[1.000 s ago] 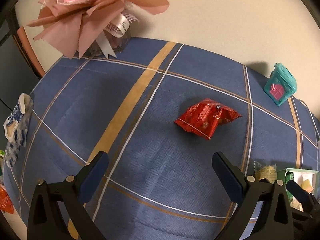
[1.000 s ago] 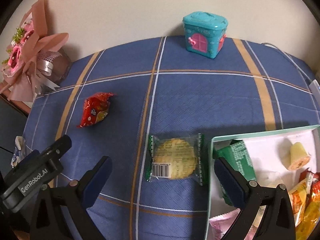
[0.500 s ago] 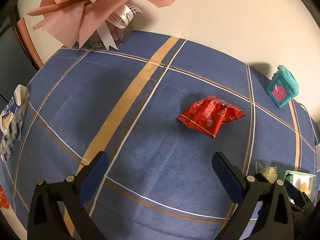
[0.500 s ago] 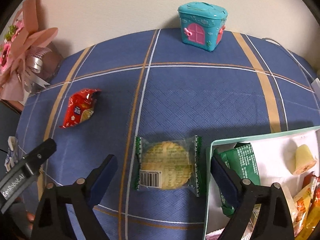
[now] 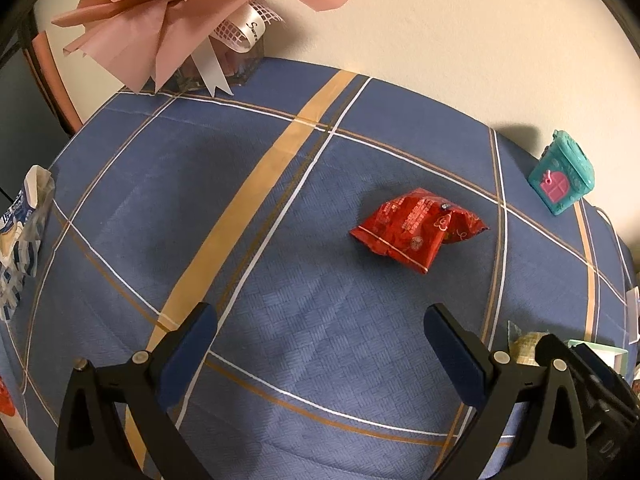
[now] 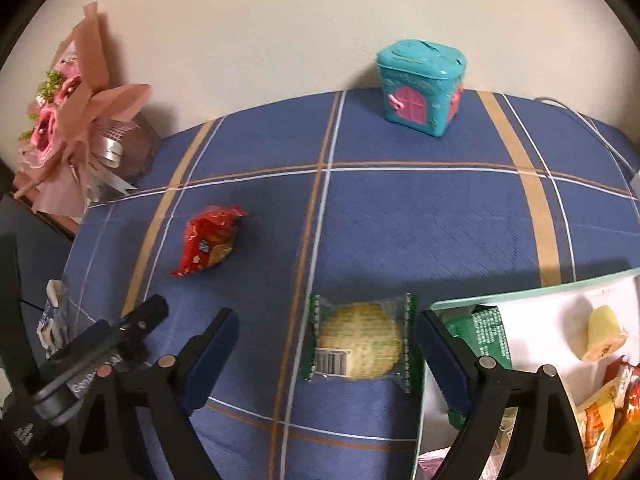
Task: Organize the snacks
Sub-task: 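Grasp the red snack bag with the left tool while the right tool grasps the round biscuit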
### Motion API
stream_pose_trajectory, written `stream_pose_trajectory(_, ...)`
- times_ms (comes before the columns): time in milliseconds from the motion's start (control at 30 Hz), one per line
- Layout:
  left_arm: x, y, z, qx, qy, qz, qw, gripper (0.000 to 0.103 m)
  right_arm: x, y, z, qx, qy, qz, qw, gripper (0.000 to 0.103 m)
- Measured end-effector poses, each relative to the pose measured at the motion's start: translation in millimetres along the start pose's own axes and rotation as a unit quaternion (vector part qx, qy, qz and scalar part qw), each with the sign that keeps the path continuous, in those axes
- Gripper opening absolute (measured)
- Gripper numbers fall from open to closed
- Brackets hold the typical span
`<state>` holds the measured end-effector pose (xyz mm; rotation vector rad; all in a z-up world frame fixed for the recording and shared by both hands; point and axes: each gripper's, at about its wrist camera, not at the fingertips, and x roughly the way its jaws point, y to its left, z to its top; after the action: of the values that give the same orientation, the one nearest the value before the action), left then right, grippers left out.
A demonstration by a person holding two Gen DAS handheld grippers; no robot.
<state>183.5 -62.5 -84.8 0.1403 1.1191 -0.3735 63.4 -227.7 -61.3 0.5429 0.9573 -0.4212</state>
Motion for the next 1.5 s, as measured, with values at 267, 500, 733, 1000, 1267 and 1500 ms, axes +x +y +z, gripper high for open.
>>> stream_pose_trajectory(267, 4, 4, -1, -0.004, 0.004, -0.001, 1.0, 0.103, 29, 0, -11, 0.001, 0.03, -0.016, 0.999, 0.091)
stream_pose_trajectory(500, 9, 15, 1, -0.006, 0.004, 0.001, 1.0, 0.103, 33, 5, -13, -0.001, 0.038, 0.009, 0.999, 0.078)
stream_pose_trajectory(733, 3, 10, 17, 0.03, -0.01, -0.015, 0.9994, 0.103, 49, 10, -13, -0.024, 0.045, -0.038, 0.998, 0.074)
stream_pose_trajectory(1000, -8, -29, 47, 0.113, -0.027, -0.058, 0.9915, 0.103, 51, 13, -8, -0.02, 0.036, -0.036, 0.999, 0.061)
stream_pose_trajectory(1267, 29, -62, 60, 0.179, 0.014, -0.061, 0.9817, 0.102, 54, 7, -1, -0.015, 0.032, -0.028, 0.999, 0.06)
stream_pose_trajectory(1500, 53, -72, 58, 0.19, 0.046, -0.078, 0.9777, 0.08, 50, 5, -2, -0.016, 0.033, -0.025, 0.999, 0.06)
